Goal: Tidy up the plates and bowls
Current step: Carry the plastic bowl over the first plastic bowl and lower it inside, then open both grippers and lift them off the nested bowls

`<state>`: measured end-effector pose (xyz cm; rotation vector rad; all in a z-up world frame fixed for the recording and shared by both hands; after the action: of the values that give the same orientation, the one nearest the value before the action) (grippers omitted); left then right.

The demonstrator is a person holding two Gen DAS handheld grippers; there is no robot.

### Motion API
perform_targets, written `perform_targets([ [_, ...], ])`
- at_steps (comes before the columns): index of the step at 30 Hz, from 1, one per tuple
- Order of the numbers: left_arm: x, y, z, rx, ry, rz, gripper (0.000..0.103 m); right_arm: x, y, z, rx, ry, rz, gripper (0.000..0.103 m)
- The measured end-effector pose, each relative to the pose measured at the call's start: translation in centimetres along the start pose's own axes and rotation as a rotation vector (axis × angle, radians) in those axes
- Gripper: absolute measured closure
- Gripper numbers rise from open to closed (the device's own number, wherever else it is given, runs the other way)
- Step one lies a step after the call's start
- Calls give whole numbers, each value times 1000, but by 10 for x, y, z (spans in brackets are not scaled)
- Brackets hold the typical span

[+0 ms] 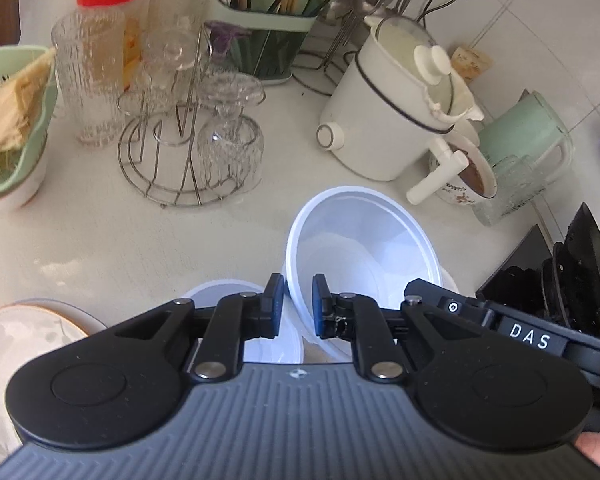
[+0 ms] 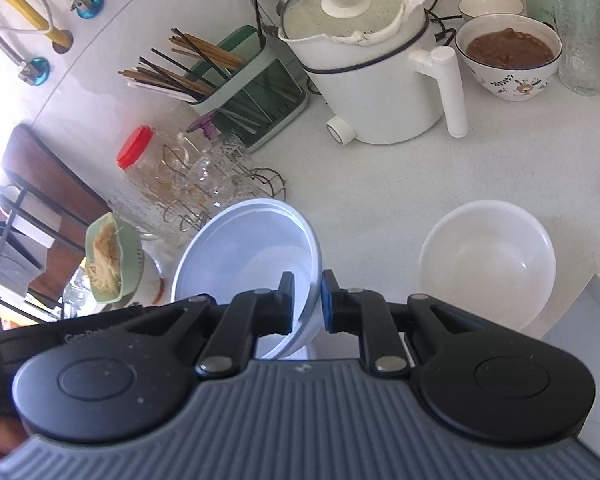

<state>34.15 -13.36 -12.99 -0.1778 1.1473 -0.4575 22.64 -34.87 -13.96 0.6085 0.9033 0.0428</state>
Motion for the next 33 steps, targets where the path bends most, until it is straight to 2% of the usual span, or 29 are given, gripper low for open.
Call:
perform_targets([
  [7,-14,11,0,18,-14,37,87,2,18,-6,-31,-6,16,86],
  [17,-12,52,-18,-39,28,90,87,31,39,-27,-82,101,18,86],
  [25,-6,70,-31,-60,64,118,87,48,53,-37,-152,157,-28,85],
  [31,-6,71,-37,-39,73,113,86,51,52,-46,-150,174,-50,84],
  [33,-8,72,-37,-41,79,113,81,48,53,-46,-165,166,-58,84],
])
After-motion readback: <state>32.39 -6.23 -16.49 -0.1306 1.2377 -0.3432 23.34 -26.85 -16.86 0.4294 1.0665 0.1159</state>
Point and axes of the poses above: each gripper's, at about its wrist camera, not at the fingertips, and x roughly the way its jaws point, y to its left, z to its top, the point moved 2 cm from there along x, roughly the way its jaws point, and after that the axes turned 5 degrees about y, right-handed, at the moved point
